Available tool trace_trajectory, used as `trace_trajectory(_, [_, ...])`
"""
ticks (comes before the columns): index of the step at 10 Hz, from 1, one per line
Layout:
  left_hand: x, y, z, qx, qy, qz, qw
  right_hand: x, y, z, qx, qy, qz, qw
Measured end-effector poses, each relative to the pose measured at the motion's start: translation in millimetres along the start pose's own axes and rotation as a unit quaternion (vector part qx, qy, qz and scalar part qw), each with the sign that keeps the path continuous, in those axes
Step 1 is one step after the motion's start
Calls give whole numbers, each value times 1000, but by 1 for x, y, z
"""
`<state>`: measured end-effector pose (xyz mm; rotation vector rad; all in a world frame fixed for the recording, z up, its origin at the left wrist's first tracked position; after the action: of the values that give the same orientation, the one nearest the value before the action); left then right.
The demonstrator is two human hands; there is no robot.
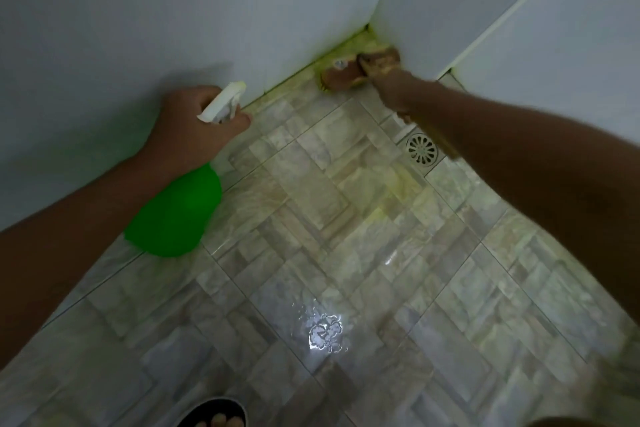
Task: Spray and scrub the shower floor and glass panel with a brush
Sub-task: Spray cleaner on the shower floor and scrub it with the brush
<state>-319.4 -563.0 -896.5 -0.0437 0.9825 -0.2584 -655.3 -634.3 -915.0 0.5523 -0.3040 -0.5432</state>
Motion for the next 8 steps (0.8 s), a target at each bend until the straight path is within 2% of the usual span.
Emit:
trace_trajectory(2, [-5, 4, 1, 26, 15, -7, 1000, -100, 90, -42, 36, 233, 54, 970])
trace_trajectory(3, [-3, 6, -2, 32, 35, 20, 999, -89, 82, -39, 30, 209, 54, 976])
trace_trajectory(4, [-6, 6, -6, 32, 38, 23, 998, -37, 32, -26, -3, 122, 34, 992])
trace_trajectory(5, [-6, 5, -4, 30, 39, 22, 999, 4, -41, -14, 39, 39, -12, 998])
trace_trajectory(6, [-2, 2, -7, 29, 51, 40, 997, 9, -57, -24, 51, 36, -68, 996])
trace_trajectory(7, [-4, 5, -11, 53, 45, 34, 997, 12, 28, -44, 50, -19, -15, 998])
trace_trajectory(8, [-10, 9, -18, 101, 30, 12, 994, -8, 72, -75, 56, -23, 25, 998])
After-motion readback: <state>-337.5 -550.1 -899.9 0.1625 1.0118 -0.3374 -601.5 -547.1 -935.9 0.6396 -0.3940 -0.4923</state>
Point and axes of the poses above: each hand's wrist, its own y-axis away from the middle knuckle, its own z-axis out of the back of the hand, x = y × z, the point moved 6 cm from there along -y, towards the middle knuckle, and after that the axes turned 12 degrees about -z, right-handed, at the moved point
